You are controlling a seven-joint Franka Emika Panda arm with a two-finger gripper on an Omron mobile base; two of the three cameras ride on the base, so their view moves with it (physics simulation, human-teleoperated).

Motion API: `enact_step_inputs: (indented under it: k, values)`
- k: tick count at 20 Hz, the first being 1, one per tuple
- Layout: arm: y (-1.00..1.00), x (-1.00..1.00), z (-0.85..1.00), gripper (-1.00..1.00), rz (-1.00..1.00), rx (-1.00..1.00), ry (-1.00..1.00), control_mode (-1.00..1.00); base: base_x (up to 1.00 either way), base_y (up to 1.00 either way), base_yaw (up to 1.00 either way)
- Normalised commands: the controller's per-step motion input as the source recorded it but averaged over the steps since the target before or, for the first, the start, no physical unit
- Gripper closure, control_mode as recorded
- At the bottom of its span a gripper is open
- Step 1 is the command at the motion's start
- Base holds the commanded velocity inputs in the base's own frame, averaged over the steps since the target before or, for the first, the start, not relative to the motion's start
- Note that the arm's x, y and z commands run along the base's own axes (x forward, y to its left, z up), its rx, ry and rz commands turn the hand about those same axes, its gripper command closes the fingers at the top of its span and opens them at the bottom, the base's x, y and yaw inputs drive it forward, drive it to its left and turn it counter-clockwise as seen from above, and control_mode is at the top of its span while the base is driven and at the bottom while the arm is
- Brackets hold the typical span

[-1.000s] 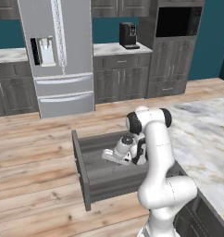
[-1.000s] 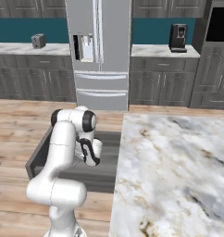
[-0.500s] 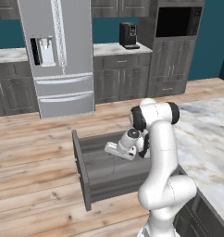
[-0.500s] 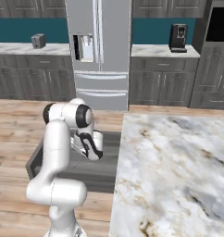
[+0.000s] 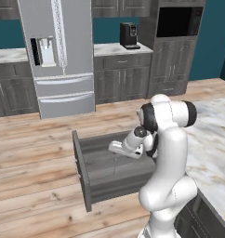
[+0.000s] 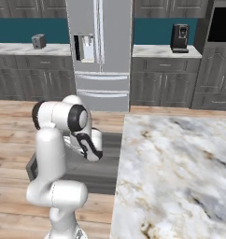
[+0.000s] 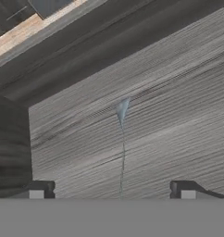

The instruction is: Organize the utensils by type. Pick up the wooden spoons from the counter and place them in the open cabinet. Then pick up the metallic utensils from the counter and place them in the open drawer.

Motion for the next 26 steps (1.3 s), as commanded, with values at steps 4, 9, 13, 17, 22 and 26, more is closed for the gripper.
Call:
enact_step_inputs:
  k: [4,9,13,17,22,26]
  values:
    - [-0.01,0.0,1.0,-1.0,0.19,-0.1,0.46,-1.0,0.0,0.0,0.0]
    - [0.0,0.17,1.0,-1.0,0.16,-0.1,0.5,-1.0,0.0,0.0,0.0]
    - [0.01,0.5,1.0,-1.0,-0.04,-0.04,0.27,-1.0,0.0,0.0,0.0]
    - [0.17,0.37,0.75,-1.0,0.0,-0.13,0.24,-1.0,0.0,0.0,0.0]
    - [0.28,0.0,0.9,-1.0,-0.18,0.04,-0.18,-1.0,0.0,0.0,0.0]
    - [0.4,0.0,1.0,-1.0,-0.42,0.12,-0.47,-1.0,0.0,0.0,0.0]
